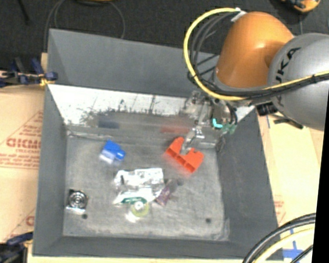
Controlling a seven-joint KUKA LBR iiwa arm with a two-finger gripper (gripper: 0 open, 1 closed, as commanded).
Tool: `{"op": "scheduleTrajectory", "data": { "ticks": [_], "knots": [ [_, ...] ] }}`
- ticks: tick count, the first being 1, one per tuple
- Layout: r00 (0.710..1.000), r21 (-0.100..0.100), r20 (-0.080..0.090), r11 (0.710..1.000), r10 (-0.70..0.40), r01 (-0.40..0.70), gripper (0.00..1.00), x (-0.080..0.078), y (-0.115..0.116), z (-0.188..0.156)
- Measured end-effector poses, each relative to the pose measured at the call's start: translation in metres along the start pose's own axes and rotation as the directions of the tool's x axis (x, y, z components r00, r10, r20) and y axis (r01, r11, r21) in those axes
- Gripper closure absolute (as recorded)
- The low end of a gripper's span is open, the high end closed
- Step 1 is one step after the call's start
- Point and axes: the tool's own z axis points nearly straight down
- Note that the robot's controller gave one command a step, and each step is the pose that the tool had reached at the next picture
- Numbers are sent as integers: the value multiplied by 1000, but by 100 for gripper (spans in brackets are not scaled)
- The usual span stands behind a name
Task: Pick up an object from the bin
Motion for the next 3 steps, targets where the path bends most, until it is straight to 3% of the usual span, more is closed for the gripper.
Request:
{"op": "scheduleTrajectory", "data": {
  "ticks": [1,2,3],
  "knots": [
    [908,6,15,908,-418,418,0,31,-2,134],
    [909,2,4,909,-417,417,100,33,-3,135],
    [909,5,16,909,-417,417,0,31,-1,136]
  ]
}}
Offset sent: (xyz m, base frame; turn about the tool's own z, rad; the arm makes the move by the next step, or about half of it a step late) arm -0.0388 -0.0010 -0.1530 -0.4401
